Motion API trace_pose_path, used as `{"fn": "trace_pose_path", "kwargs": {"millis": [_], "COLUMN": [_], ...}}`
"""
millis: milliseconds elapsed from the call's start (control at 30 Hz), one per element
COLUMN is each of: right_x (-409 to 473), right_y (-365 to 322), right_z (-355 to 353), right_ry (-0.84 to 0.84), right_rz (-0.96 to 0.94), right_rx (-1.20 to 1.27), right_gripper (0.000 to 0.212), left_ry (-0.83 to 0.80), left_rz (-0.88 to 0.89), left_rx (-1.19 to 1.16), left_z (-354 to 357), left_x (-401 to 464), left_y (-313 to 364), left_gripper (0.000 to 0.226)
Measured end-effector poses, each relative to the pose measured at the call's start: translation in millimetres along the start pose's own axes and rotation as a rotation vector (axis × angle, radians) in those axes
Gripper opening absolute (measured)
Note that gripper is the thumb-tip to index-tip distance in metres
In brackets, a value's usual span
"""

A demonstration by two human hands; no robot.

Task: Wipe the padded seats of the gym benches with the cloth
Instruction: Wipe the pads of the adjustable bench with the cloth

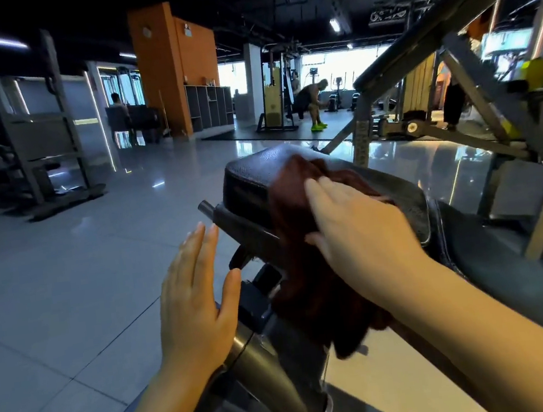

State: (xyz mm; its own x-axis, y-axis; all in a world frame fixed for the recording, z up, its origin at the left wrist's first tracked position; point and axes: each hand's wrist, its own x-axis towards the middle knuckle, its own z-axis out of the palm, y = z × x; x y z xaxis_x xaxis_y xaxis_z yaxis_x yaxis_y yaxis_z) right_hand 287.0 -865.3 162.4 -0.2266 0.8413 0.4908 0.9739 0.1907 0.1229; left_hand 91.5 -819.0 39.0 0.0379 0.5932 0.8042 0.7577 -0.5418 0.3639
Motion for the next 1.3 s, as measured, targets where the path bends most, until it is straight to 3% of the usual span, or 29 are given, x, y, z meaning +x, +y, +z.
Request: {"fn": "trace_pose_path", "kwargs": {"millis": [133,267,400,567,767,1000,1167,1300], "right_x": [-37.8,5.2,65.7,94.5,39.1,-32.0,20.8,86.4], "right_y": [23.6,6.8,-32.4,-54.8,-17.4,39.3,7.6,-38.8], "right_z": [-8.2,-8.5,12.0,26.8,8.3,-10.0,-4.4,12.0], "right_ry": [-0.004,-0.081,0.01,0.058,0.0,-0.112,-0.128,-0.032], "right_rz": [0.146,0.086,0.06,0.051,-0.055,0.072,0.089,0.026], "right_rx": [0.0,0.118,0.089,0.05,0.071,0.147,0.18,0.151], "right_gripper": [0.073,0.066,0.06,0.068,0.067,0.07,0.069,0.06], "left_ry": [0.011,-0.002,-0.017,-0.088,-0.117,-0.073,0.003,0.077], "left_rz": [-0.11,0.031,0.062,0.05,0.057,0.091,0.112,0.035], "left_rx": [-0.087,0.048,0.054,0.008,-0.004,0.021,0.071,0.067], "left_z": [2.5,3.4,4.6,0.2,-2.4,1.5,3.6,3.1], "left_x": [-0.8,0.9,0.5,5.1,2.7,-3.5,-3.4,-2.5], "left_y": [4.1,6.9,6.0,1.5,1.1,2.9,5.4,2.8], "left_gripper": [0.059,0.056,0.054,0.057,0.058,0.056,0.055,0.055]}}
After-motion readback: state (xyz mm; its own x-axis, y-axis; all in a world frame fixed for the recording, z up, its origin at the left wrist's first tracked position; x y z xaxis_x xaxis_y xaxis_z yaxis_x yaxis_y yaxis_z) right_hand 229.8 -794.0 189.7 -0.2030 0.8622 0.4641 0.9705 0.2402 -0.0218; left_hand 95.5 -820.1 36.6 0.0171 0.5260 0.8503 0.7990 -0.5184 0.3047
